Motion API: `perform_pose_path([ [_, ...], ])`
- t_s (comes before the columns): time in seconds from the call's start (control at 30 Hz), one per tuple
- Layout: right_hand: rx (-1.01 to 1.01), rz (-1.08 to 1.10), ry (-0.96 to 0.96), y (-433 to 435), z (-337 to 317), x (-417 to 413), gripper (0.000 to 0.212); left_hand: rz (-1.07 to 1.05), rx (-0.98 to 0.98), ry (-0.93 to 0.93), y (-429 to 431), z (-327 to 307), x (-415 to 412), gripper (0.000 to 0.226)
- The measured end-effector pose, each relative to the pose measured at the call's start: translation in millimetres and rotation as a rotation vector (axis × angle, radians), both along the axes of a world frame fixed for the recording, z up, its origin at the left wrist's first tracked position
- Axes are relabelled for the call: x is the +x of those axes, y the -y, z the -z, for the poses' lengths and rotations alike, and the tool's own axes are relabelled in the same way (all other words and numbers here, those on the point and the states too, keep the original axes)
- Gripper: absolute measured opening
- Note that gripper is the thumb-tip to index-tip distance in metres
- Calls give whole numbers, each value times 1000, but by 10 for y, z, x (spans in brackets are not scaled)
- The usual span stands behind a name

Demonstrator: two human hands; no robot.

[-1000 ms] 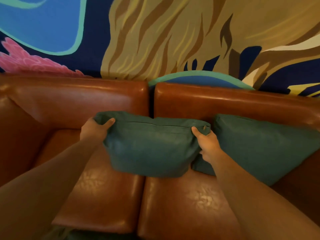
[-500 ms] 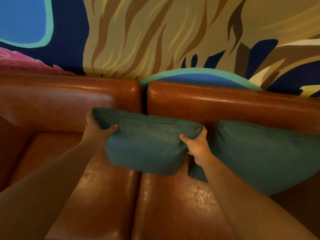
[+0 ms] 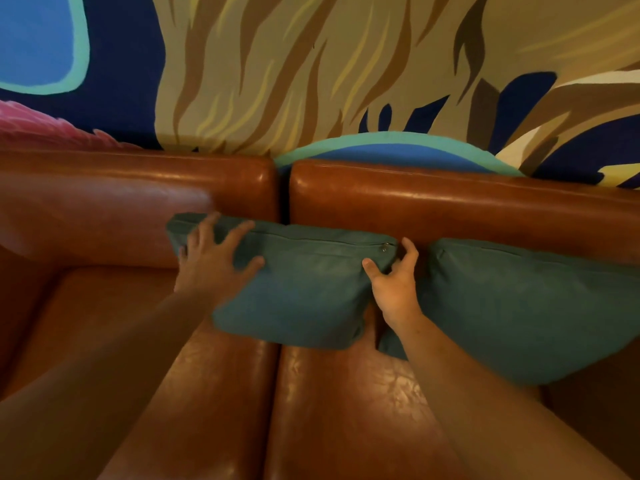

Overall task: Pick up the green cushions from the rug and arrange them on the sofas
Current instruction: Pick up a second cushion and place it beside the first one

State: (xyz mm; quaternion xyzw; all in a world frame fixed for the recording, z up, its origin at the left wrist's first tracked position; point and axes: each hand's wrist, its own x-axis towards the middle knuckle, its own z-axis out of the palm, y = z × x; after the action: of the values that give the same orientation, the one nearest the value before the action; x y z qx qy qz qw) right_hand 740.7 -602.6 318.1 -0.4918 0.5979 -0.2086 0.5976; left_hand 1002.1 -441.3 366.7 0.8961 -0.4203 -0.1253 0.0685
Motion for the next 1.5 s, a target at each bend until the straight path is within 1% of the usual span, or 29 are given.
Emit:
perform_pose_path([
  [0.03, 8, -6, 11, -17, 26, -10, 93, 75, 88, 4, -14, 38, -17, 85],
  [0.1, 28, -36, 20, -21, 10, -12, 91, 115, 215, 13, -24, 101, -38, 95],
  [0.2, 17, -105, -41, 31, -88, -7, 93, 89, 223, 26, 7, 100, -62, 96],
  [0.27, -74, -143, -120, 42, -164, -6, 91, 81, 254, 37, 13, 87, -79, 96],
  [0.33, -219, -132, -184, 6, -263, 14, 84, 64, 302, 33, 7, 81, -78, 94],
  [0.4, -468, -162, -235, -53, -309, 5, 71, 40, 344, 5, 15, 45, -92, 93],
  [0.47, -783, -326, -366, -97, -268, 8, 54, 18, 362, -15, 38, 23, -100, 92],
  [0.5, -896, -425, -440, -102, -233, 12, 46, 12, 372, -18, 48, 15, -107, 92],
  [0.53, -932, -530, -509, -115, -223, 22, 42, 6, 380, -21, 60, 11, -114, 92],
  [0.6, -797, -721, -612, -144, -221, 43, 45, -9, 391, -27, 75, 17, -134, 92],
  [0.67, -679, -827, -662, -104, -196, 38, 51, -16, 410, -19, 94, 21, -159, 93],
  [0.8, -586, -1004, -683, 87, -224, 6, 57, 5, 449, 35, 136, -16, -190, 95],
  [0.93, -537, -1127, -707, 195, -331, -65, 65, 19, 424, 79, 106, -58, -208, 97],
  [1.03, -543, -1156, -713, 166, -414, -132, 71, 32, 357, 136, 27, -86, -284, 95],
  [1.1, -558, -1152, -712, 111, -502, -164, 74, 29, 303, 167, -22, -129, -354, 89],
  [1.23, -600, -1109, -688, -32, -679, -158, 73, 9, 235, 140, -46, -287, -465, 78],
  [1.37, -604, -1071, -634, -214, -861, -103, 72, 7, 170, 140, -142, -495, -569, 78],
  [1.5, -616, -1051, -614, -519, -1053, -18, 72, -14, 142, 142, -464, -735, -620, 79],
])
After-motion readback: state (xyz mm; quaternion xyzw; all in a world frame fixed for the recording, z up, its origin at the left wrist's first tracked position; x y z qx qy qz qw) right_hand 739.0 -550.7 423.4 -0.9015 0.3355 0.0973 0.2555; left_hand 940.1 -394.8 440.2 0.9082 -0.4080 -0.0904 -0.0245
